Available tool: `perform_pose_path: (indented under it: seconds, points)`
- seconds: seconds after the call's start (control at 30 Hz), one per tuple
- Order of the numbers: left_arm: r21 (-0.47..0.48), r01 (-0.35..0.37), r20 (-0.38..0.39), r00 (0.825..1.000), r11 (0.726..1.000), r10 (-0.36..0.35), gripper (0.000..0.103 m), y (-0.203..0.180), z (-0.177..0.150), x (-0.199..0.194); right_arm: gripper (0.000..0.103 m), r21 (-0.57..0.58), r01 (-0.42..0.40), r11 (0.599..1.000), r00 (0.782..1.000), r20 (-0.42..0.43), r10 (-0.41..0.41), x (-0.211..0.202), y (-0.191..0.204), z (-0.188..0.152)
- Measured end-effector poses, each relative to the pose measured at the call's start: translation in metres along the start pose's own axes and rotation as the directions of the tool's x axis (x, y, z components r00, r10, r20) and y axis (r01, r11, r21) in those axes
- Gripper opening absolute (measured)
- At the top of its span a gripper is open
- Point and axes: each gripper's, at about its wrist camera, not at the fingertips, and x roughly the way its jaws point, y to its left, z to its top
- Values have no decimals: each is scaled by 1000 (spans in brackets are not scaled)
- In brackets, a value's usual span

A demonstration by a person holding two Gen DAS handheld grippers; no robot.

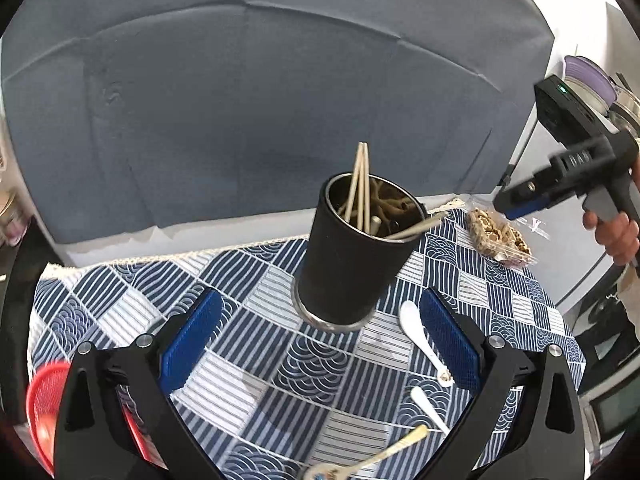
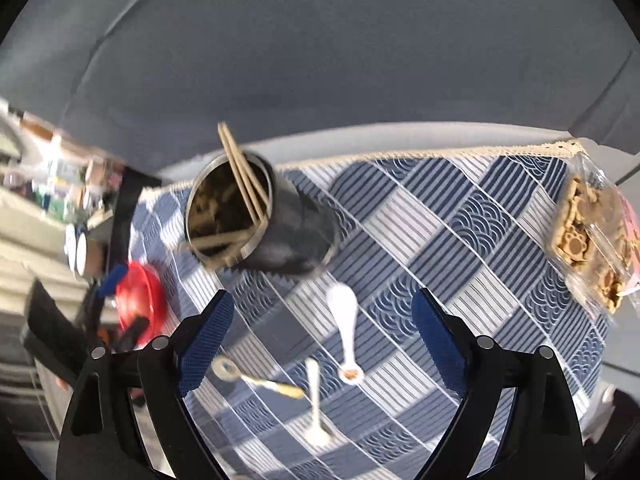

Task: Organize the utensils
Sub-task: 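Raise both open tools from the cup and move toward the white spoons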

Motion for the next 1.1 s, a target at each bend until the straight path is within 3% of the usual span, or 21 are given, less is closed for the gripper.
perform_pose_path:
  seconds: [0.2,0.3,0.43,0.53,0.63,1.1]
  points:
    - [1,-24,-3,1000,1000,24,97,-31,-13,-9,86,-62,14,998,1000,-15,-15,-11,-20,-35]
    - [-39,-10,-24,1000,999,9,97,-43,-18,-10,86,-72,-18,997,1000,-23,17,-14,-30,-46]
    - [-32,-67,-8,998,997,67,97,-66,-33,-15,86,-126,46,991,999,25,-43,-24,-41,-66]
    - [-65,-52,-10,999,997,52,97,-75,-43,-15,86,-147,51,988,998,30,-47,-31,-49,-76]
    - [-38,-61,-24,998,997,60,97,-90,-50,-12,86,-171,69,983,997,51,-61,-38,-55,-87]
    - [-50,-56,-77,996,997,52,97,-114,-75,19,86,-318,48,947,996,86,-22,-10,-44,-100]
